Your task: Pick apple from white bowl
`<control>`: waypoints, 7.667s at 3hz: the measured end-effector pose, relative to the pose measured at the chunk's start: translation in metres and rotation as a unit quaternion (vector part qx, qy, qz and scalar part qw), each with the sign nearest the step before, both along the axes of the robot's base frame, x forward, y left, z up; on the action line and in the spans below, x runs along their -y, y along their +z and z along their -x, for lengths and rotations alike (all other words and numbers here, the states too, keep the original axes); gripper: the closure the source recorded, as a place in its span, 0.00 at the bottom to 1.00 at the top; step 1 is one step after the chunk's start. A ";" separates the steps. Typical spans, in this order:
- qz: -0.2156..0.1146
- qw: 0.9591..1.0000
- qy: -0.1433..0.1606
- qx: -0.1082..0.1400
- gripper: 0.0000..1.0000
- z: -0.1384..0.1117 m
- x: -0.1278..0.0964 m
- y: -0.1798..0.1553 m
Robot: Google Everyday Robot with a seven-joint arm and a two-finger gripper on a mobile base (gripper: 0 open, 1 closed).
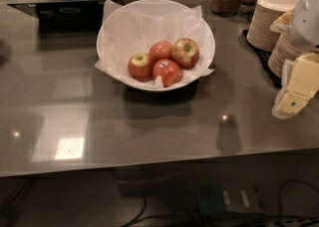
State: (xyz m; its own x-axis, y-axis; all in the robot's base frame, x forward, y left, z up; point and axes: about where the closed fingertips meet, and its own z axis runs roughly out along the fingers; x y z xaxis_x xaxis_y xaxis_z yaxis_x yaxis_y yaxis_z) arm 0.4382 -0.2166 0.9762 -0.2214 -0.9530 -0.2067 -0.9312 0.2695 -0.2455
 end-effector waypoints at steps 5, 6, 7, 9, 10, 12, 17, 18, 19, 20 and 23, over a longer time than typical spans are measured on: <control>-0.061 0.988 0.116 0.081 0.00 -0.051 -0.060 0.000; -0.064 0.985 0.130 0.096 0.00 -0.067 -0.069 0.000; -0.073 0.980 0.151 0.106 0.00 -0.086 -0.084 -0.002; -0.070 0.978 0.166 0.109 0.06 -0.120 -0.103 -0.017; -0.072 0.977 0.164 0.113 0.23 -0.133 -0.103 -0.019; -0.078 0.975 0.169 0.117 0.22 -0.155 -0.108 -0.010; -0.114 0.975 0.160 0.107 0.29 -0.185 -0.122 -0.052; -0.112 0.976 0.157 0.102 0.30 -0.186 -0.120 -0.058; -0.109 0.977 0.161 0.091 0.30 -0.188 -0.124 -0.068; -0.107 0.977 0.167 0.078 0.31 -0.189 -0.130 -0.079; -0.106 0.978 0.171 0.061 0.52 -0.192 -0.133 -0.094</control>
Offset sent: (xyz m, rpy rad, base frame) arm 0.0337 0.0356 0.0058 0.0620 -0.1247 0.1301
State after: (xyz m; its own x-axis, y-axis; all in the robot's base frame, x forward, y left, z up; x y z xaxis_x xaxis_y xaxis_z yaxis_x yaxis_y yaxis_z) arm 0.6300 -0.0833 0.8824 0.1413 -0.8997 -0.4130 -0.9429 0.0047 -0.3329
